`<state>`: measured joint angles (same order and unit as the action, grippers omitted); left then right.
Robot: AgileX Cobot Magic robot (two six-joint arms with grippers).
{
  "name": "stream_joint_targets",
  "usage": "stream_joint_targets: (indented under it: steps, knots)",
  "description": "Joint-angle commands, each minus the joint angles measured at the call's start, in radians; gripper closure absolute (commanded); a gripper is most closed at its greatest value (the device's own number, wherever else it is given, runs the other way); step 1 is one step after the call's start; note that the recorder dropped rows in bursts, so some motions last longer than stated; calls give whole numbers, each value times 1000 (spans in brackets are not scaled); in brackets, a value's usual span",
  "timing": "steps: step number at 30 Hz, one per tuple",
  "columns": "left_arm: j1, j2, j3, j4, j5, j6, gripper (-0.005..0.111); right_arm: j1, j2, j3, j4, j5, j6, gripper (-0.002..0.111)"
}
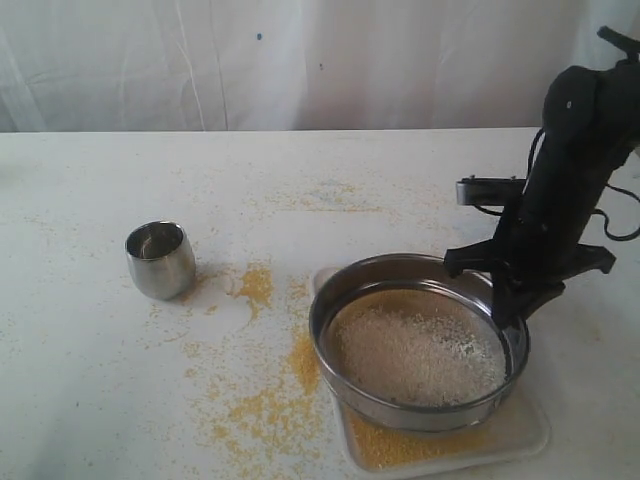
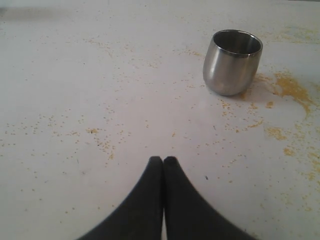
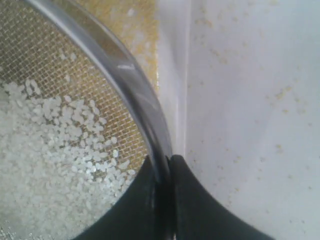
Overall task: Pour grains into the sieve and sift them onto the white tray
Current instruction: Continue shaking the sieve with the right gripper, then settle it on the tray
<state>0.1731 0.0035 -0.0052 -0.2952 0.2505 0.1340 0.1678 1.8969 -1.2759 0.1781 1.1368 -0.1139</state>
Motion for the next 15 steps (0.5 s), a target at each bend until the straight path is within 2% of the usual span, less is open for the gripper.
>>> stream_joint_targets:
  steps: [1,5,9,11,13,15]
  knots:
    - [-6,-4,5,-10,2,0,107,-7,-45,56,24,84,15,108]
    - [-6,-4,5,-10,2,0,107,-7,-43,27,13,12,-41,108]
    - [-6,-4,5,-10,2,0,107,-4,-62,40,59,84,22,108]
    - [-6,-4,5,-10,2,0,107,1,-86,67,101,84,-54,108]
    - [-6,-4,5,-10,2,0,107,1,-86,61,98,-40,-123,108]
    - [-6,-4,5,-10,2,0,107,-3,-74,42,63,-135,-100,108]
